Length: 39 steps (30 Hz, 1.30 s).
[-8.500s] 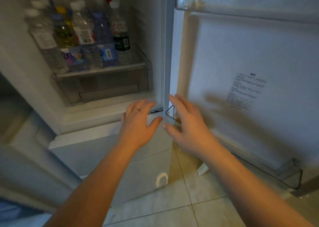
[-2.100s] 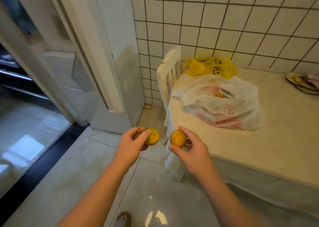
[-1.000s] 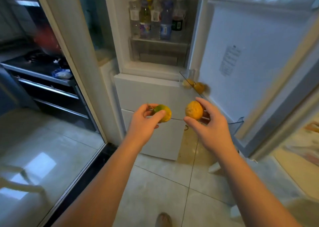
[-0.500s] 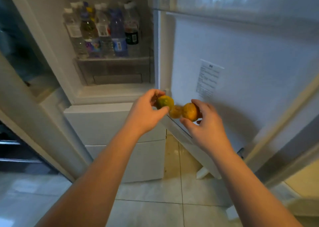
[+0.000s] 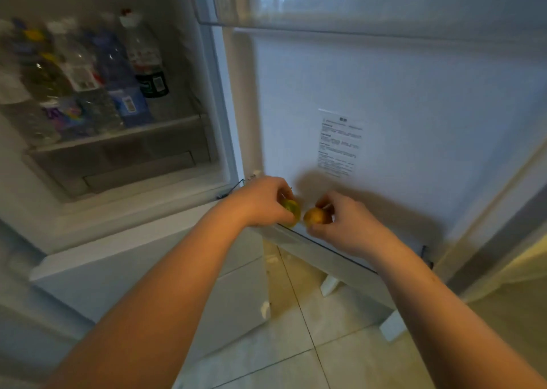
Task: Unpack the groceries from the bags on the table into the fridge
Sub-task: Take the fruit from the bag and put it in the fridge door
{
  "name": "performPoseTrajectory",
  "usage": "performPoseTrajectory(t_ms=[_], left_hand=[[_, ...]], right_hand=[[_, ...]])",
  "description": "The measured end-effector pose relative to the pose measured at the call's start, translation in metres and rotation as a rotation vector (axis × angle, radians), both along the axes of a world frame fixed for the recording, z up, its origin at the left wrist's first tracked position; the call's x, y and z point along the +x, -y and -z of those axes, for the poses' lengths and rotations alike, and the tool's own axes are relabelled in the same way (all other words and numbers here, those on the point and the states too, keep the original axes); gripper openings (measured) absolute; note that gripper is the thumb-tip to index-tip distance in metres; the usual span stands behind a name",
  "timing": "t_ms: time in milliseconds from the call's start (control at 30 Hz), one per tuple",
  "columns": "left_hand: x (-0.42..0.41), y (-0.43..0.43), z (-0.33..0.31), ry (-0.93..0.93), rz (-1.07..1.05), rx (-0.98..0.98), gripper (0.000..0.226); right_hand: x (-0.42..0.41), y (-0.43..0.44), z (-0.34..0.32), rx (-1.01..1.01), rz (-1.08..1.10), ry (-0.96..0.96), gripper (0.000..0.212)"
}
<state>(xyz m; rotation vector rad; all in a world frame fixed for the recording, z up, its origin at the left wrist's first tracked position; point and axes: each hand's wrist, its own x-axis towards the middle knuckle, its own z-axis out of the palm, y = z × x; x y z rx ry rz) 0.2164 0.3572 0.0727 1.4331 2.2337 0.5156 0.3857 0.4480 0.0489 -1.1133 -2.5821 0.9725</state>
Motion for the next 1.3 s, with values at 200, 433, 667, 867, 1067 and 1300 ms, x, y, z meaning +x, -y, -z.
performPoseTrajectory(t_ms=[200,433,667,867,1067,1300], left_hand=[[-0.005,-0.014,-0.002,-0.078,0.105,-0.169,0.047],[0.008,-0.032,-0.001,-0.131,0.097,-0.304,0.042],[0.010,-0.025,0.004,-0.145,0.062,-0.254,0.036],[0.003,-0.009,0.004,-0.067,0.001,-0.065,0.039],[-0.008,0.023,0.021,-0.093,-0.188,0.333,0.042],[-0.010,0.079,0.042,-0.272,-0.491,0.381,0.061]], right_hand=[[-0.007,0.003,0.003,0.034,0.044,0.118,0.024],[-0.010,0.007,0.005,-0.008,0.059,0.161,0.032],[-0.003,0.007,0.004,0.017,0.069,0.129,0.046],[-0.003,0.008,-0.005,0.057,0.019,0.022,0.059],[-0.018,0.022,-0.014,0.167,-0.111,-0.255,0.069],[-0.040,0.058,-0.007,0.304,-0.359,-0.243,0.093]])
